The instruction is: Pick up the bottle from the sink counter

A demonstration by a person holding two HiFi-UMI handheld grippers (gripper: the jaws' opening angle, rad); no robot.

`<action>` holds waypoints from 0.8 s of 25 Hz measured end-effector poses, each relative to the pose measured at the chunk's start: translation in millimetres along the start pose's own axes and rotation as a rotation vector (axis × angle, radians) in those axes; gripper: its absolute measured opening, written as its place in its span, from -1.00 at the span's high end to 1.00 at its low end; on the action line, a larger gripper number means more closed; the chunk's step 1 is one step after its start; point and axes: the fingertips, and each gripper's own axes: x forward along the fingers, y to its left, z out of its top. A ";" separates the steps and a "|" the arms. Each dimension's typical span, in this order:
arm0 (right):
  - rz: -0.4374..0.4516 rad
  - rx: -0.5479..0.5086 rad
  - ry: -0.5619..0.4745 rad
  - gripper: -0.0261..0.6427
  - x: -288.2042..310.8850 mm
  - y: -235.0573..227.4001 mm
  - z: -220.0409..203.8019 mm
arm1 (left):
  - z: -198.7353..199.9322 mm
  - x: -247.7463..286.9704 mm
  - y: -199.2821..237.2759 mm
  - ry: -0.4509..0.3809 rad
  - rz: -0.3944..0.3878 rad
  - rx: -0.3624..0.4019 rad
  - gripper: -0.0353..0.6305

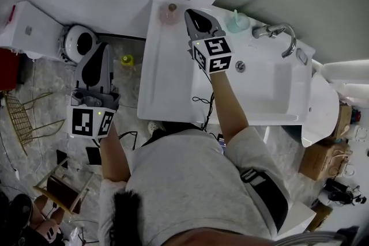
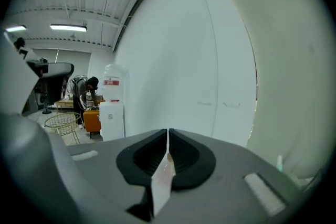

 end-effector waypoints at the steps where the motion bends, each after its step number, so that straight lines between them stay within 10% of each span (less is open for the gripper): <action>1: 0.011 0.003 0.019 0.81 7.8 -1.1 -9.3 | -2.7 1.6 1.4 0.007 0.006 -0.001 0.88; 20: 0.038 0.028 0.177 0.45 92.8 -11.2 -98.8 | -30.6 11.8 18.8 0.089 0.060 -0.013 0.88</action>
